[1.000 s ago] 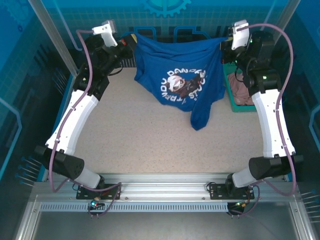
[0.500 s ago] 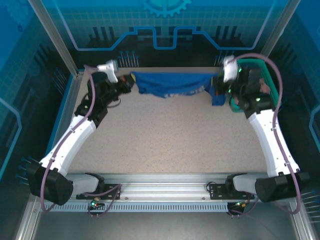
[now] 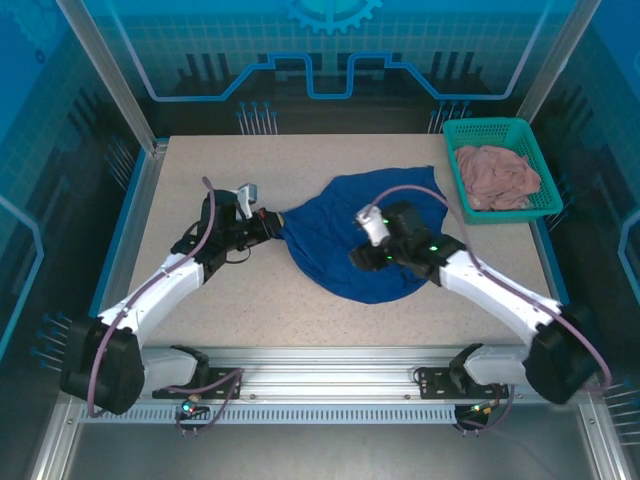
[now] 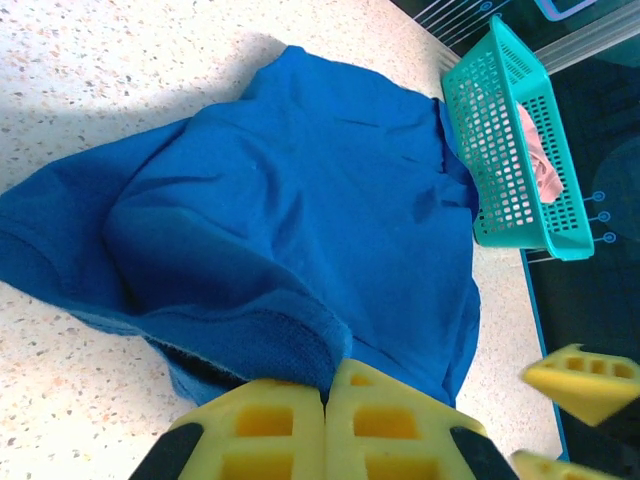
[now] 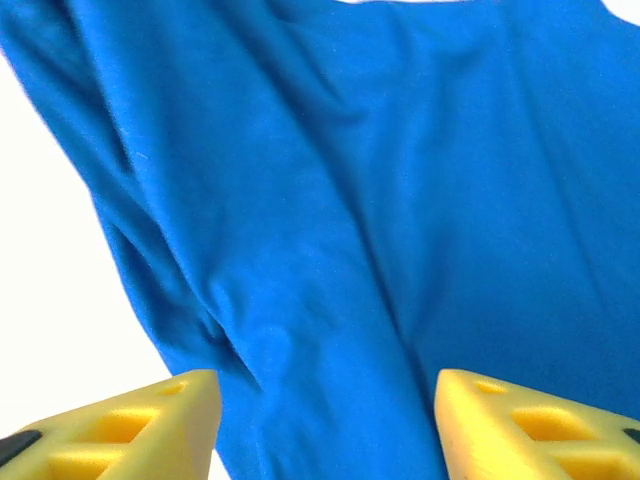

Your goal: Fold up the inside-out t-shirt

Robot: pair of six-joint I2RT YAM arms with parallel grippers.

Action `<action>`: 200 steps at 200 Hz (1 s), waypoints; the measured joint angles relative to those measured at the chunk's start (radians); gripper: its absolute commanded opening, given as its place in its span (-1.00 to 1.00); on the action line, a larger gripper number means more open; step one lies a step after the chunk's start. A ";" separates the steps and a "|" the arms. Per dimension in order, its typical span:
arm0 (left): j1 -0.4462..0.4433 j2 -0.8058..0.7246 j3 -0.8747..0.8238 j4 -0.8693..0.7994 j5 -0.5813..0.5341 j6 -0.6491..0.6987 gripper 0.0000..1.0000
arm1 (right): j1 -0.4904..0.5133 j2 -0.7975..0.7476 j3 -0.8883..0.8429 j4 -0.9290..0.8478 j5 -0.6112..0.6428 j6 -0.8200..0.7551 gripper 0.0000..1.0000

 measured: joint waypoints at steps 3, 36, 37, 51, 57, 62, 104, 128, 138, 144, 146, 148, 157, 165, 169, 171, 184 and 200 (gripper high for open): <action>0.000 0.001 0.000 0.002 0.000 0.000 -1.00 | 0.013 0.027 0.009 0.016 -0.005 -0.006 0.28; 0.000 0.013 0.006 0.007 0.010 0.001 -1.00 | 0.067 0.215 0.041 0.151 -0.050 -0.079 0.24; 0.000 0.013 0.007 0.007 0.010 0.001 -1.00 | 0.068 0.228 0.042 0.158 -0.053 -0.082 0.24; 0.000 0.013 0.011 0.006 0.010 0.001 -1.00 | 0.071 0.301 0.055 0.196 -0.071 -0.097 0.23; 0.000 0.013 0.013 0.006 0.011 0.001 -1.00 | 0.071 0.328 0.058 0.212 -0.080 -0.101 0.23; 0.000 0.013 0.015 0.006 0.011 0.001 -1.00 | 0.071 0.345 0.058 0.222 -0.087 -0.103 0.23; 0.000 0.013 0.021 0.007 0.010 0.001 -1.00 | 0.076 0.419 0.058 0.286 -0.111 -0.119 -0.07; 0.000 0.013 0.021 0.006 0.010 0.001 -1.00 | 0.075 0.427 0.056 0.300 -0.103 -0.137 -0.57; 0.000 0.013 0.021 0.006 0.009 0.002 -1.00 | 0.074 0.427 0.056 0.305 -0.101 -0.139 -0.75; 0.000 0.013 0.021 0.006 0.006 0.004 -1.00 | 0.072 0.427 0.056 0.305 -0.104 -0.142 -0.82; 0.000 0.013 0.021 0.006 0.006 0.004 -1.00 | 0.072 0.426 0.056 0.305 -0.105 -0.139 -0.84; 0.000 0.013 0.021 0.006 0.006 0.005 -1.00 | 0.070 0.426 0.056 0.305 -0.105 -0.144 -0.86; 0.000 0.013 0.021 0.005 -0.004 0.006 -1.00 | 0.064 0.421 0.054 0.304 -0.111 -0.147 -0.89; 0.000 0.013 0.021 0.002 -0.021 0.009 -1.00 | 0.054 0.409 0.049 0.299 -0.120 -0.145 -0.90; 0.000 0.013 0.021 -0.001 -0.030 0.011 -1.00 | 0.047 0.398 0.046 0.295 -0.128 -0.143 -0.90; 0.000 0.013 0.021 -0.003 -0.035 0.014 -1.00 | 0.044 0.394 0.045 0.292 -0.133 -0.142 -0.90; 0.000 0.013 0.021 -0.022 -0.089 0.029 -1.00 | 0.016 0.353 0.042 0.269 -0.176 -0.138 -0.93; 0.000 0.013 0.020 -0.039 -0.160 0.046 -1.00 | -0.020 0.298 0.043 0.249 -0.237 -0.122 -1.00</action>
